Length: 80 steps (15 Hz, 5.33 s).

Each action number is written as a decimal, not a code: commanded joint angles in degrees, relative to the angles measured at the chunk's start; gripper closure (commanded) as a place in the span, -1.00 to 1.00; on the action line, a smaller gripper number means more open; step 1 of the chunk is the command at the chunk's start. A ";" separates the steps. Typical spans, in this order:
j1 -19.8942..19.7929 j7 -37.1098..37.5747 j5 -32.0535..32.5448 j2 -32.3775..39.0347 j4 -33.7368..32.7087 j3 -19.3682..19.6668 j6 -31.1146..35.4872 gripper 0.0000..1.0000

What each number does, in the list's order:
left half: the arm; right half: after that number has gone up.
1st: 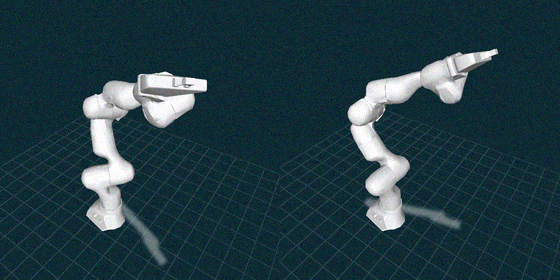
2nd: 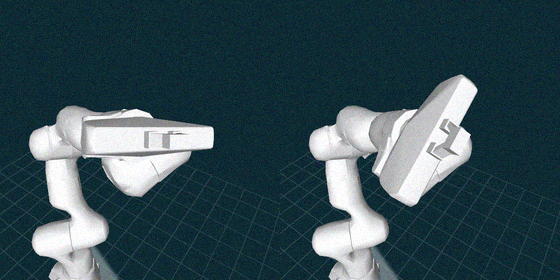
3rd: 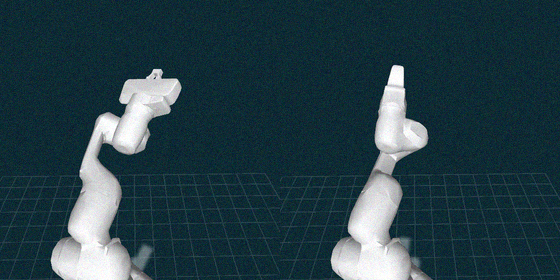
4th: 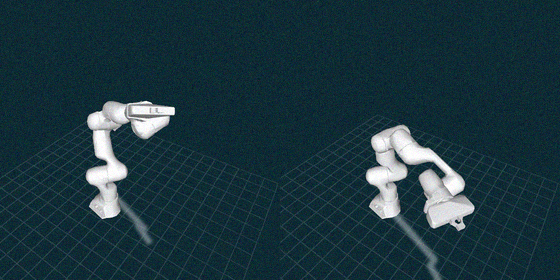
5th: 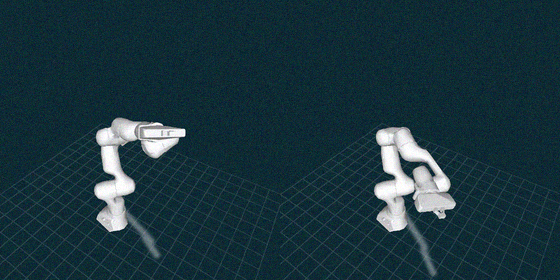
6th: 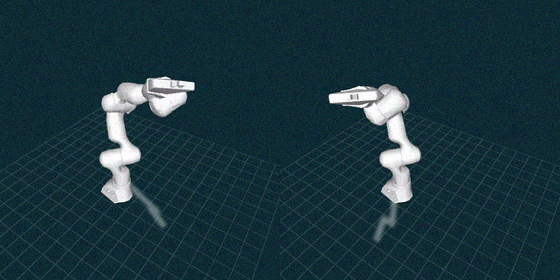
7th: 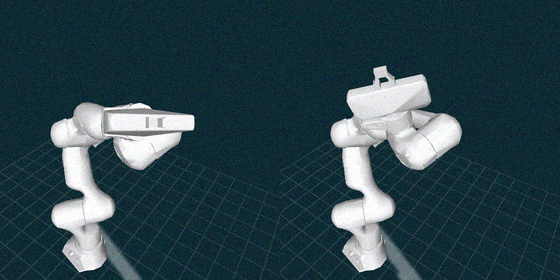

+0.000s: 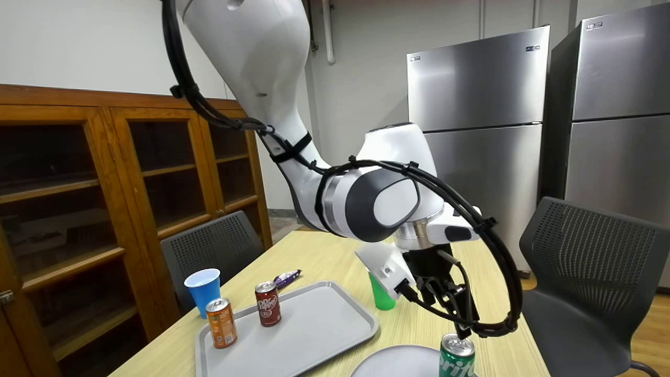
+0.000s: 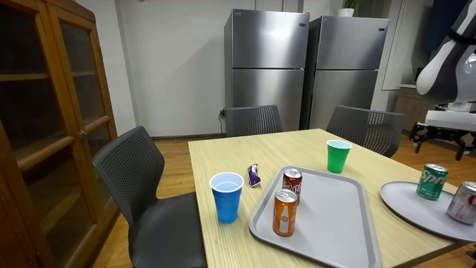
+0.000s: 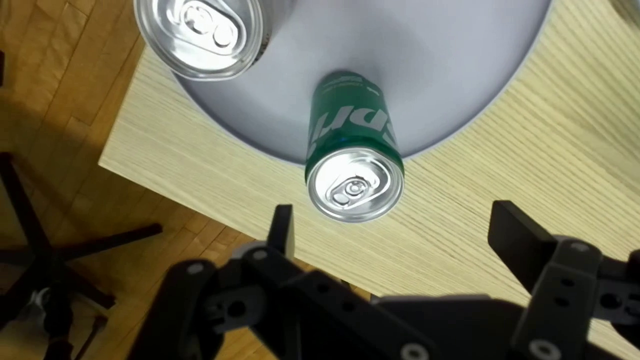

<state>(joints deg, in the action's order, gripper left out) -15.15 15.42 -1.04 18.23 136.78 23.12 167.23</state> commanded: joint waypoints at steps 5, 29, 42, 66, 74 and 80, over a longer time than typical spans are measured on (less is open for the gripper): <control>-2.41 -2.16 -3.10 5.09 -3.83 -1.16 -1.69 -1.00; -2.51 -2.29 -2.92 10.15 -7.33 -1.05 -3.41 0.21; 3.35 -0.99 -1.64 -1.41 0.63 -1.92 -0.84 0.21; 23.20 -0.10 -0.49 -4.64 6.77 -10.82 12.40 0.21; 26.38 1.00 -0.64 0.73 2.12 -9.71 11.43 0.21; 26.88 1.25 -1.88 5.55 -2.96 -8.40 9.54 0.21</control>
<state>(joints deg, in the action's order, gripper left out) 10.45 15.45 -2.17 21.92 137.06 13.41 178.34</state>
